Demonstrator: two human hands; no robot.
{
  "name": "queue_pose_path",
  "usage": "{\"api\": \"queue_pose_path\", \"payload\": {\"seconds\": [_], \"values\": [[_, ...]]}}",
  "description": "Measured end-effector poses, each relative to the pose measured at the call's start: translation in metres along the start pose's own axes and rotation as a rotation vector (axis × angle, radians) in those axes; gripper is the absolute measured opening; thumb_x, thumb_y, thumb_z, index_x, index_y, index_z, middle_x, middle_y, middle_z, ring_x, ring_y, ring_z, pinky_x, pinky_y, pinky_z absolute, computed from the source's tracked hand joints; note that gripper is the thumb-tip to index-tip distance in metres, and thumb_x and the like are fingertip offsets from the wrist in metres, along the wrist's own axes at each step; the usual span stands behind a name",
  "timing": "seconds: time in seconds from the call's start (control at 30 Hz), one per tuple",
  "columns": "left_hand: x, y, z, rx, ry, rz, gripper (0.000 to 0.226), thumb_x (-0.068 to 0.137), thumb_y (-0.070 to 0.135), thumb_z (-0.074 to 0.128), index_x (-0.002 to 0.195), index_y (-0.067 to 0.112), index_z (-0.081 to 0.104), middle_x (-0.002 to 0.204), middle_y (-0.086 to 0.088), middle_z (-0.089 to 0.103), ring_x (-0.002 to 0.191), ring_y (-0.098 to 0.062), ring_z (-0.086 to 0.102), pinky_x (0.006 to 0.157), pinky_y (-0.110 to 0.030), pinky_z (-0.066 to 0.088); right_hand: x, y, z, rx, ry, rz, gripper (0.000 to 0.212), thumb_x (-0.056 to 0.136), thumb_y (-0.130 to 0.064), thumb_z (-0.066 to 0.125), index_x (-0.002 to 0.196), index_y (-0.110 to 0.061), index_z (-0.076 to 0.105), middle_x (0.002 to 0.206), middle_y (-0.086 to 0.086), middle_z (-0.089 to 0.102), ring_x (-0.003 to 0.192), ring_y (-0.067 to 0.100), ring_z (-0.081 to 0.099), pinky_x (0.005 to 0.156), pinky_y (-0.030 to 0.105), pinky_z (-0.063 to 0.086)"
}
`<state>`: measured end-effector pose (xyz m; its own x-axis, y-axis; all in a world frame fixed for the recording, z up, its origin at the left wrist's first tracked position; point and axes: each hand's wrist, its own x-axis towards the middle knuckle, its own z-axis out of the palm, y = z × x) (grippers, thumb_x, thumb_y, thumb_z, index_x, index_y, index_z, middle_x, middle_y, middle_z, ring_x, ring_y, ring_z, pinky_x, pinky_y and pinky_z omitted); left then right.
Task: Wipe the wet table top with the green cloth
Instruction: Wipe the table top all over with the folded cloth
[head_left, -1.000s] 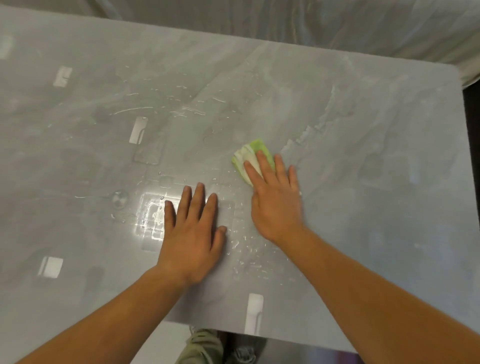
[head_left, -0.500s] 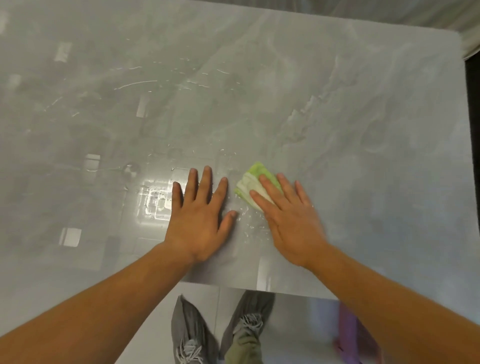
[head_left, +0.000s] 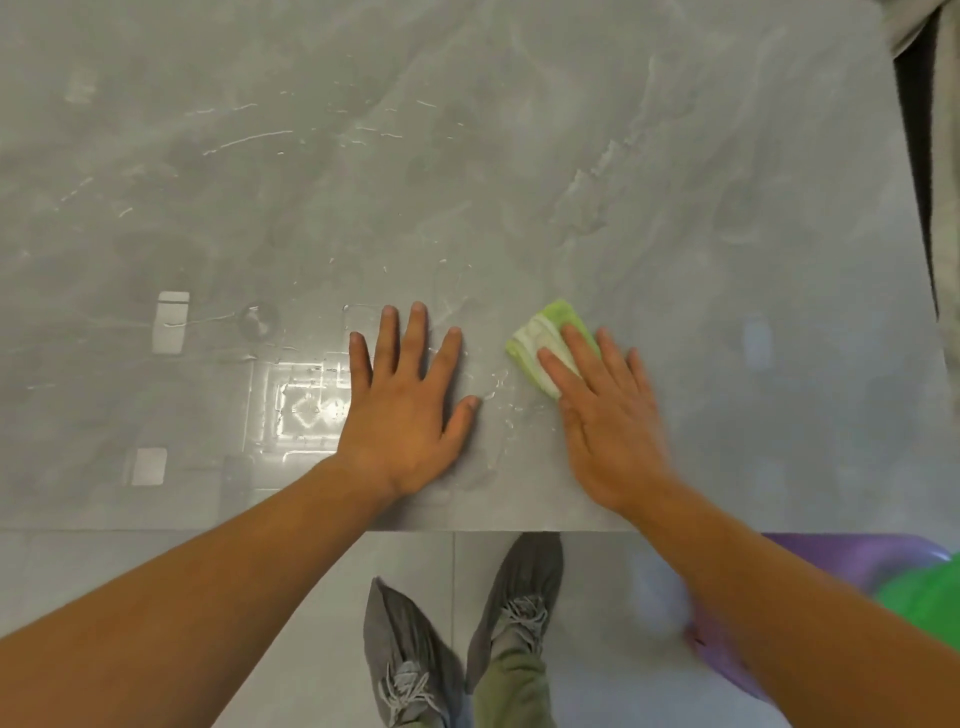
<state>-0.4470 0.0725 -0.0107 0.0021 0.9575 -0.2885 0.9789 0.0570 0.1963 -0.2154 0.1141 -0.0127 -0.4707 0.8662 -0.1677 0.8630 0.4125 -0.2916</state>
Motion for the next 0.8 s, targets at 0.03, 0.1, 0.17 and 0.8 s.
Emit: {"api": "queue_pose_path", "payload": {"seconds": [0.03,0.1,0.17,0.8], "values": [[0.0,-0.001,0.001,0.0,-0.001,0.007,0.075,0.095,0.068,0.009,0.158,0.029,0.001,0.166,-0.009,-0.016,0.148,-0.031,-0.027,0.118,-0.054,-0.018,0.007,0.001,-0.001,0.003,0.018,0.039,0.053,0.101,-0.026,0.029,0.154,-0.033,0.029,0.166,-0.004,0.013,0.154,0.029,0.007,0.124,0.051,0.005],[-0.002,-0.004,0.002,-0.019,-0.001,0.027,0.075,0.095,0.069,0.011,0.158,0.029,0.001,0.166,-0.008,-0.017,0.148,-0.029,-0.028,0.117,-0.052,-0.02,0.01,-0.009,0.003,0.02,0.076,0.139,0.055,0.1,-0.026,0.026,0.154,-0.032,0.026,0.167,-0.004,0.012,0.154,0.03,0.005,0.124,0.053,0.007],[-0.006,-0.008,0.0,-0.057,0.011,0.057,0.074,0.096,0.066,0.017,0.158,0.027,0.011,0.167,-0.008,-0.009,0.151,-0.027,-0.02,0.119,-0.051,-0.016,-0.007,-0.027,0.013,0.015,0.099,0.127,0.055,0.1,-0.028,0.025,0.155,-0.031,0.025,0.167,-0.003,0.012,0.154,0.031,0.005,0.123,0.054,0.01],[-0.055,-0.024,0.001,-0.097,-0.005,0.032,0.072,0.099,0.062,0.009,0.159,0.023,0.014,0.167,-0.005,-0.005,0.152,-0.019,-0.017,0.122,-0.047,-0.008,-0.03,-0.013,0.016,-0.137,-0.078,-0.436,0.056,0.102,-0.027,0.043,0.155,-0.032,0.026,0.166,-0.002,0.015,0.154,0.032,0.008,0.123,0.054,0.014]]}}
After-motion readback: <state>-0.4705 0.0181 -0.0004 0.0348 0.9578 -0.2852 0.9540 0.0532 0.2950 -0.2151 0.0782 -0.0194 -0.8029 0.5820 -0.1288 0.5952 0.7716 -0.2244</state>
